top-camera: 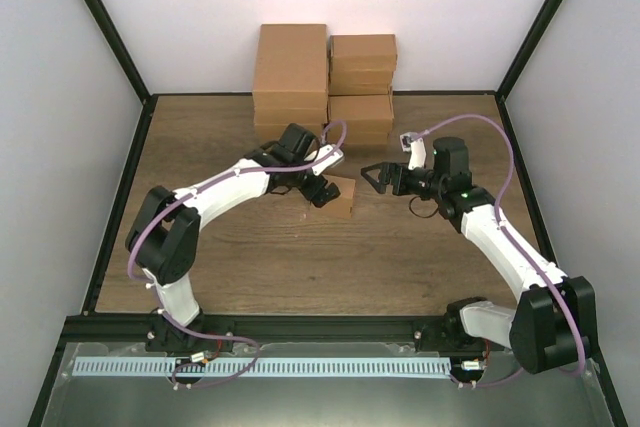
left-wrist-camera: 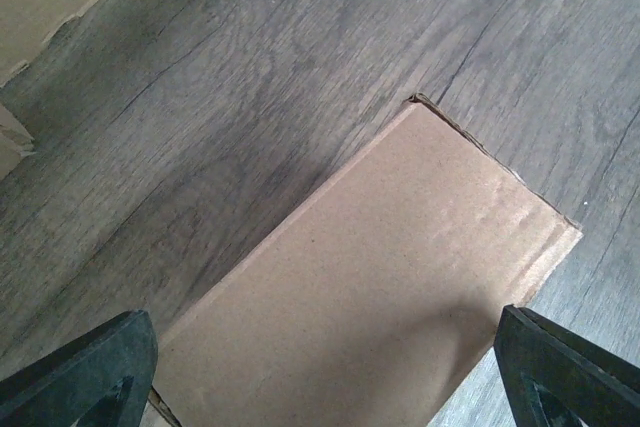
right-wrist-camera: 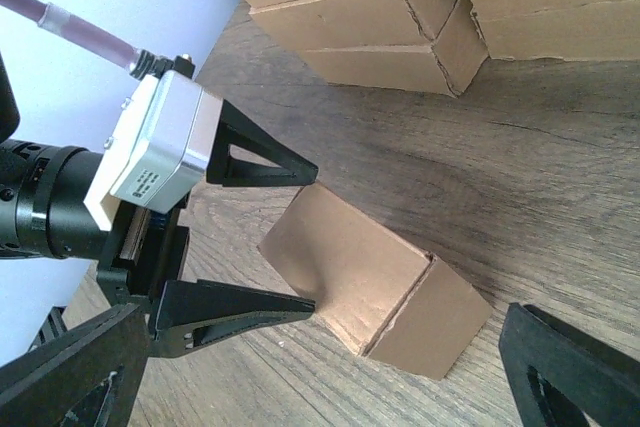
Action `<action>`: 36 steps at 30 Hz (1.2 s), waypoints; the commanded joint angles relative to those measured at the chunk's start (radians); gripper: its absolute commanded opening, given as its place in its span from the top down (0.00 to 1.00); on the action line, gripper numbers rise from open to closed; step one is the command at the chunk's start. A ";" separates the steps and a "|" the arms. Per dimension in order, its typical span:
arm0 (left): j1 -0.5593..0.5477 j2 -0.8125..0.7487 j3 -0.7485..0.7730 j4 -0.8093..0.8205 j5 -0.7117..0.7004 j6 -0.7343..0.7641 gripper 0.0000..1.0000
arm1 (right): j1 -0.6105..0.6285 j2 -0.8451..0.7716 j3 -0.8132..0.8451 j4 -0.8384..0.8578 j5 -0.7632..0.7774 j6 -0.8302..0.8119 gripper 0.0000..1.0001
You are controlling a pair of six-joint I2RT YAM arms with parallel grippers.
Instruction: Fold the paper box
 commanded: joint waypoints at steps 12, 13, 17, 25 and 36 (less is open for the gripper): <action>-0.013 0.014 0.033 -0.081 0.080 0.128 0.04 | -0.006 -0.008 -0.005 0.004 -0.006 -0.018 0.01; -0.020 0.016 0.037 -0.091 0.081 0.129 0.04 | -0.006 -0.010 -0.006 0.004 -0.004 -0.016 0.01; -0.043 0.015 0.067 -0.130 0.059 0.099 0.07 | -0.006 -0.025 -0.014 0.005 0.018 -0.012 0.01; -0.098 -0.038 0.077 -0.149 -0.029 0.162 0.00 | -0.006 -0.039 -0.051 0.022 0.025 -0.002 0.01; -0.099 0.038 0.146 -0.244 -0.038 0.311 0.00 | -0.006 -0.111 -0.070 0.036 0.047 0.008 0.03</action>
